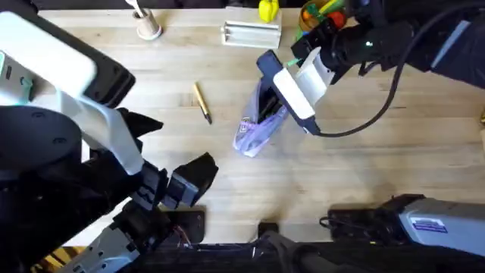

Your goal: Unzip the bag, pick up the pens from the table one at a time and place them inside, then zip the bag closed.

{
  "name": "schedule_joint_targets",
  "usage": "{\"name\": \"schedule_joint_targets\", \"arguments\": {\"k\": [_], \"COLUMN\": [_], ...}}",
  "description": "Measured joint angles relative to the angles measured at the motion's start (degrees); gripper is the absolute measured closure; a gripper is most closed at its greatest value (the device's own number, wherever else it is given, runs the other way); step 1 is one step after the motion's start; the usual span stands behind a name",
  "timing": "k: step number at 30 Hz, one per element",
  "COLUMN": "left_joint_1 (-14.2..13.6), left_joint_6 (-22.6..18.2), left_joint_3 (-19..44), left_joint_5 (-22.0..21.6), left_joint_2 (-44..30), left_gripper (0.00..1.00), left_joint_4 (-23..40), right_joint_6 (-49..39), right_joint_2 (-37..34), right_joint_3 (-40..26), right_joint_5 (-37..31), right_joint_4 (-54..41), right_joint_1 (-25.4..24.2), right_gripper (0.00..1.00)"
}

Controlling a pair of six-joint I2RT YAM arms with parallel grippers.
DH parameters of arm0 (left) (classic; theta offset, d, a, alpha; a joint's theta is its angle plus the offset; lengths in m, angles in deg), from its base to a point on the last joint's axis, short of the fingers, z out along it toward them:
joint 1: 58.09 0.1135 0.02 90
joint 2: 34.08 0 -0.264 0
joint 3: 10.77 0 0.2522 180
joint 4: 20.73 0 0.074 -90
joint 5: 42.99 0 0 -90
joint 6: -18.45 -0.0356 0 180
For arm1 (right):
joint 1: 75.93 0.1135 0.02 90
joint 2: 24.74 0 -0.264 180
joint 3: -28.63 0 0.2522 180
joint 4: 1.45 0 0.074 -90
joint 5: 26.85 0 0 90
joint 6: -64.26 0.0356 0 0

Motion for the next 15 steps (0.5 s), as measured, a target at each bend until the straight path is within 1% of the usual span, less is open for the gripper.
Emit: {"name": "schedule_joint_targets", "arguments": {"k": [4,9,15], "left_joint_1": [0.00,0.00,0.00], "left_joint_6": [0.00,0.00,0.00], "left_joint_3": [0.00,0.00,0.00], "left_joint_5": [0.00,0.00,0.00], "left_joint_2": [0.00,0.00,0.00], "left_gripper": [0.007,0.007,0.008], "left_joint_4": [0.00,0.00,0.00], "right_joint_6": [-3.09,-4.47,-5.12], "right_joint_2": [0.00,0.00,0.00], "right_joint_3": [0.00,0.00,0.00], "right_joint_5": [-0.68,-1.07,-0.73], "right_joint_4": [-0.33,-1.16,-7.09], "right_joint_1": [0.00,-0.56,-1.53], "right_gripper": [0.970,0.970,0.970]}}
